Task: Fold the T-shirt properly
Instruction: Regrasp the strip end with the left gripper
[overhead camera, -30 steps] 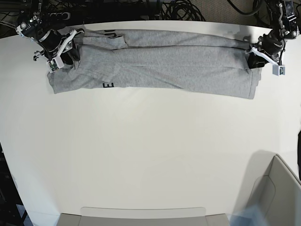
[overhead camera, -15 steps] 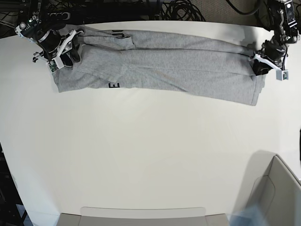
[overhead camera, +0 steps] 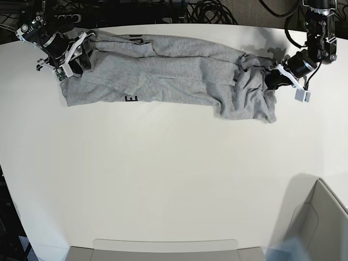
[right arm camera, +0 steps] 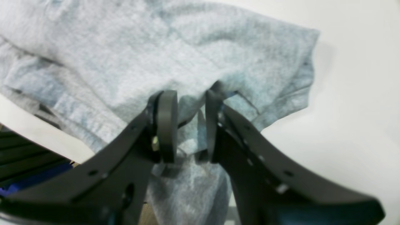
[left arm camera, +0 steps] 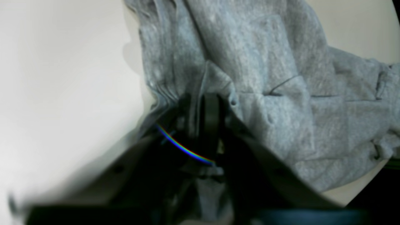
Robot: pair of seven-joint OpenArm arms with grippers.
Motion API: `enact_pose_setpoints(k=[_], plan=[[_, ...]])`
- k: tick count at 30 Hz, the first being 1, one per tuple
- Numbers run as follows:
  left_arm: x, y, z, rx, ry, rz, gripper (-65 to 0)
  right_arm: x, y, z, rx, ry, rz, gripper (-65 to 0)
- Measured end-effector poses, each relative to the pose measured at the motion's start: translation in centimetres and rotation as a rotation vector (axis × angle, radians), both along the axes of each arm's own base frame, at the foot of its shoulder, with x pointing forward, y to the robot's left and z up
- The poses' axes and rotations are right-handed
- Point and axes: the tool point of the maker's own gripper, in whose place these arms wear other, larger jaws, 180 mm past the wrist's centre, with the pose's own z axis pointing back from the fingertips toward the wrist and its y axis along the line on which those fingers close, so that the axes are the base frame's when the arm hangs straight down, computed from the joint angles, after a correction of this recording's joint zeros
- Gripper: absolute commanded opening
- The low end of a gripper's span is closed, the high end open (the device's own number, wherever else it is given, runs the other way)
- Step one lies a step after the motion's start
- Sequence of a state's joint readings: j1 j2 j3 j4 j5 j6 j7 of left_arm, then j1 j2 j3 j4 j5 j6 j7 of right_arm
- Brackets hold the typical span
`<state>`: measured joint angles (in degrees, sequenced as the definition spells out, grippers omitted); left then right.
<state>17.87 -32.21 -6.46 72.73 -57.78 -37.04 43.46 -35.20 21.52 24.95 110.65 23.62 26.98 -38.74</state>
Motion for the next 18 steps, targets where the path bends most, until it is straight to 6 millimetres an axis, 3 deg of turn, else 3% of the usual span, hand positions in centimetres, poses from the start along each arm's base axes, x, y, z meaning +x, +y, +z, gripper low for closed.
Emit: enact_pose_setpoints(k=[3, 8, 10, 14, 18], plan=[[0.5, 0.2, -0.2, -0.029, -0.011, 0.012, -65.0, 0.0, 0.0, 0.0, -0.001, -0.001, 0.000, -50.0], [1.6, 2.3, 0.4, -0.016, -0.060, 0.102, -65.0, 0.1, 0.0, 0.1, -0.001, -0.003, 0.000, -50.0], [1.6, 4.0, 0.6, 0.034, -0.069, 0.122, -65.0, 0.1, 0.0, 0.0, -0.001, -0.003, 0.000, -50.0], [2.9, 9.4, 1.5, 0.236, -0.076, 0.163, -65.0, 0.5, 0.3, 0.7, -0.001, -0.025, 0.010, -50.0], [3.7, 11.3, 1.9, 0.322, -0.062, 0.170, -65.0, 0.6, 0.5, 0.9, 0.004, -0.035, 0.011, -50.0]])
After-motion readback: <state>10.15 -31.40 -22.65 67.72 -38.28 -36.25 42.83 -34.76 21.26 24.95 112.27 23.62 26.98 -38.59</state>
